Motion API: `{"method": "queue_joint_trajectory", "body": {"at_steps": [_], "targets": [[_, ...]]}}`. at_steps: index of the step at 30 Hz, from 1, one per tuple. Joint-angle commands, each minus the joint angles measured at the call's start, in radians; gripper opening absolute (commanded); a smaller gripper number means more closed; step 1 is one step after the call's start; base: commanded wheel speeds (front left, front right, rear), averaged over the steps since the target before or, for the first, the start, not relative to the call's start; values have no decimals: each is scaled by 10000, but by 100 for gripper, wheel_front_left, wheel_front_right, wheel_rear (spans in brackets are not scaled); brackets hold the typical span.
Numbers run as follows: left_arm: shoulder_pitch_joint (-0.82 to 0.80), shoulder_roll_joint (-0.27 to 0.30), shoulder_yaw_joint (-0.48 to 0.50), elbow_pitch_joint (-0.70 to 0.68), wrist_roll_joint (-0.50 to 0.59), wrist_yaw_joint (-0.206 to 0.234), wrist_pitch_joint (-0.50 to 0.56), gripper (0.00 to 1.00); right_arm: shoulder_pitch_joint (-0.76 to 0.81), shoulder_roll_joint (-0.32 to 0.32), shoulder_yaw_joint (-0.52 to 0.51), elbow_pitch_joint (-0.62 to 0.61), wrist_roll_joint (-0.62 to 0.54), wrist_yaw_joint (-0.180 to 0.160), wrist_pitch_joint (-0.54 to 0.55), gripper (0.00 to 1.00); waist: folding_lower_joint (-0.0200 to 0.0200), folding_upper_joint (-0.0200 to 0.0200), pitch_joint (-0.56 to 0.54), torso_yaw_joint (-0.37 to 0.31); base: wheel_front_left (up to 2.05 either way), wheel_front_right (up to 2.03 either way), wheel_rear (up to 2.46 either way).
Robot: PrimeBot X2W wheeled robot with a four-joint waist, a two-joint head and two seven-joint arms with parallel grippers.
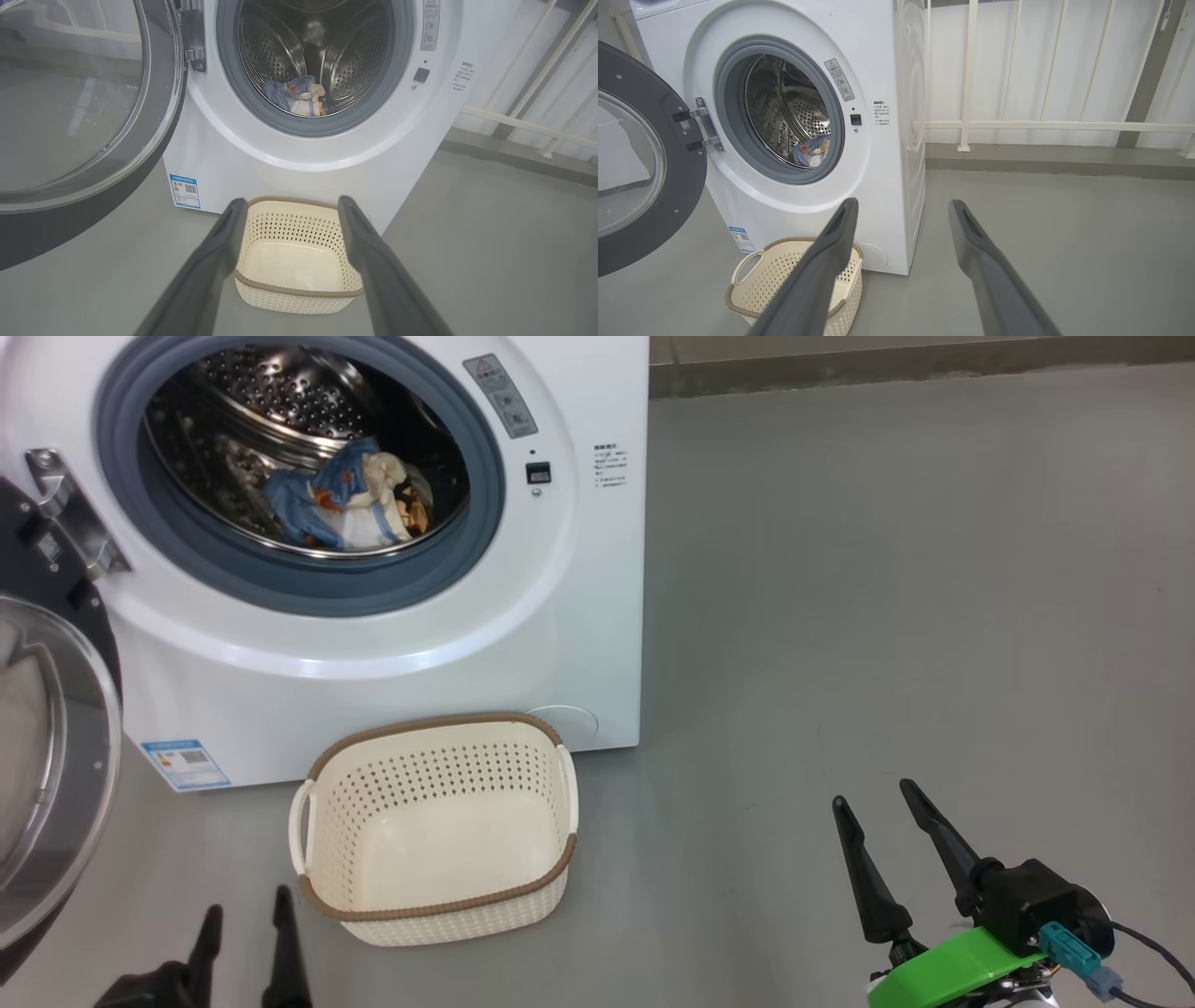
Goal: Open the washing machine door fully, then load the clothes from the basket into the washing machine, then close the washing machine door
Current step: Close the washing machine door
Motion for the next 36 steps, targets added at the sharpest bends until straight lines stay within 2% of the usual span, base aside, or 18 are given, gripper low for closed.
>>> {"method": "queue_joint_trajectory", "body": {"at_steps": [1,11,36], "targets": [[-381,104,426,-300,-66,100,-67,100,-142,-1,272,-247,14,27,-48,100,0,0,4,54,0,0,0],[-148,104,1054,-512,91,42,-67,100,-126,-1,417,-313,182,27,-48,100,0,0,2,768,0,0,0],[130,107,1279,-419,615,-132,-67,100,-32,-1,1053,-330,695,27,-48,100,0,0,-364,3742,0,0,0]]}}
